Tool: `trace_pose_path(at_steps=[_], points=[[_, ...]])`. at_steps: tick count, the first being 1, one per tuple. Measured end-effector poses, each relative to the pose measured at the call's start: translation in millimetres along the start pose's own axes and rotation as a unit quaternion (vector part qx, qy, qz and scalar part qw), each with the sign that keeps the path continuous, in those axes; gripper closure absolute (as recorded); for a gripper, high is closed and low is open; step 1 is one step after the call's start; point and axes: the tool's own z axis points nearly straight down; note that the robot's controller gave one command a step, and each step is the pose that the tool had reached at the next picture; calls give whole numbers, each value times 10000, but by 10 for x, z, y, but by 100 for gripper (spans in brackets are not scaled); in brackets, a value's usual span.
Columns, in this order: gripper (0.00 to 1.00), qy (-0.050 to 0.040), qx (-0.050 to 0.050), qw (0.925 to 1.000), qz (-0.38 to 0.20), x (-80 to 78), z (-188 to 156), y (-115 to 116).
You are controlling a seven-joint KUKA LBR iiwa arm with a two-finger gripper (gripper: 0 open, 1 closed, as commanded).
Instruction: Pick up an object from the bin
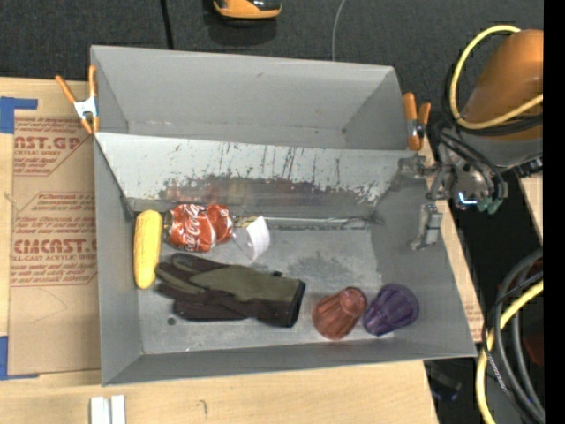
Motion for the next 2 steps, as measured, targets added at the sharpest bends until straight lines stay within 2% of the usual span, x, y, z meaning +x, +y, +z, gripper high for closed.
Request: trace_pose_path(at_steps=[1,2], points=[[0,0,0,10000,0,0,0,0],[0,-15,3,9991,-427,274,465,162]])
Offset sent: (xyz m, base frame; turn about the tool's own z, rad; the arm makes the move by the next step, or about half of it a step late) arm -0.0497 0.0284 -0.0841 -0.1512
